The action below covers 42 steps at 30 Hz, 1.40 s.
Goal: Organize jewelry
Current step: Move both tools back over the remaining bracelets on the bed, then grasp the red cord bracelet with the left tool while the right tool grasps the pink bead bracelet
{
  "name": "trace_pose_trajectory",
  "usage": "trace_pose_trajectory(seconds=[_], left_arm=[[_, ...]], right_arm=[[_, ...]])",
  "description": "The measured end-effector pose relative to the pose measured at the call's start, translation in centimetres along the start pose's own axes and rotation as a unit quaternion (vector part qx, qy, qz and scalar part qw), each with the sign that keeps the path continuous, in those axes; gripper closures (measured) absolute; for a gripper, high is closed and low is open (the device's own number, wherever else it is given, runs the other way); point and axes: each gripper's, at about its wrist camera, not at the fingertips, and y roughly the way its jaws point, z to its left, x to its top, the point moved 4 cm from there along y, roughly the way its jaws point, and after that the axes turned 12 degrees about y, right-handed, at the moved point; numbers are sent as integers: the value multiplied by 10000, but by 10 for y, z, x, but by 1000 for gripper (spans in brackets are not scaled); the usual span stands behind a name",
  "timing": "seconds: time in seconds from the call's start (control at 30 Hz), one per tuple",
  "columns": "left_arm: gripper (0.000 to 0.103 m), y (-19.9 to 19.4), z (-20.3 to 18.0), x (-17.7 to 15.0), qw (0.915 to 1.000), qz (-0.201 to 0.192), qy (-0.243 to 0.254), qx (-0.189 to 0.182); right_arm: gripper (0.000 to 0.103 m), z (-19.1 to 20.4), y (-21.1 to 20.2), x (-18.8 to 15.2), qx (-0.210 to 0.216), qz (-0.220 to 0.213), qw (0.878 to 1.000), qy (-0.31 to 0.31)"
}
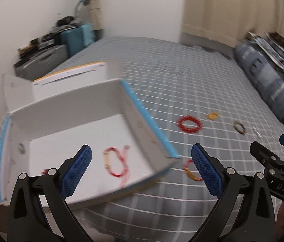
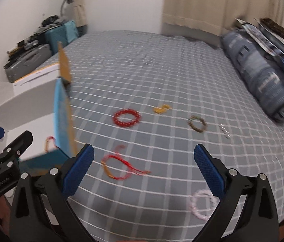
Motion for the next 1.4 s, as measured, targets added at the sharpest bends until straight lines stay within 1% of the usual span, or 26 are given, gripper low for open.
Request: trace_pose_trajectory(seconds=[0.13, 0.3, 0.4, 0.5, 0.53, 0.6, 0.63, 0.8, 0.87, 1.03, 1.13, 1.2, 1.33, 1.4], left_arm=[[6, 6, -42, 2, 9990, 71, 314, -299], [6, 15, -90, -1, 9946, 236, 546, -854], [6, 23, -108, -4, 9932, 307, 669, -903], [6, 39, -125, -9, 9918, 487, 748, -920], [6, 42, -127, -10, 9916, 507, 786, -892], [6, 51, -135, -14, 9920, 548, 913, -679], [6, 58, -139, -16, 9918, 580, 941, -643], [6, 86, -148, -26, 9901, 814, 936, -651], [6, 97, -148, -28, 9895, 898, 894, -695], [6, 121, -145, -34, 9883, 1113, 791, -673], [6, 131, -145, -37, 9878, 1192, 818, -578], [6, 137, -146, -38, 9874, 1221, 823, -579], [9, 147, -146, -42, 9855, 1353, 800, -638], [16, 152, -146, -44, 9837, 1450, 755, -751]], right_arm=[[8, -47, 1, -11, -157, 141, 9994, 262], [8, -93, 7, -25, -269, 361, 9977, 500], [8, -109, 12, -31, -271, 476, 9965, 630], [8, -128, 21, -41, -344, 602, 9952, 696], [8, -131, 24, -44, -351, 618, 9949, 717], [8, -142, 35, -51, -368, 705, 9939, 762], [8, -144, 39, -54, -373, 765, 9935, 757], [8, -155, 60, -67, -364, 1028, 9911, 759], [8, -158, 67, -72, -367, 1123, 9900, 775], [8, -165, 83, -81, -402, 1309, 9873, 808], [13, -169, 91, -86, -408, 1441, 9850, 860], [13, -171, 95, -87, -416, 1488, 9841, 877], [14, -171, 99, -88, -402, 1581, 9825, 898], [17, -170, 101, -88, -376, 1642, 9816, 901]])
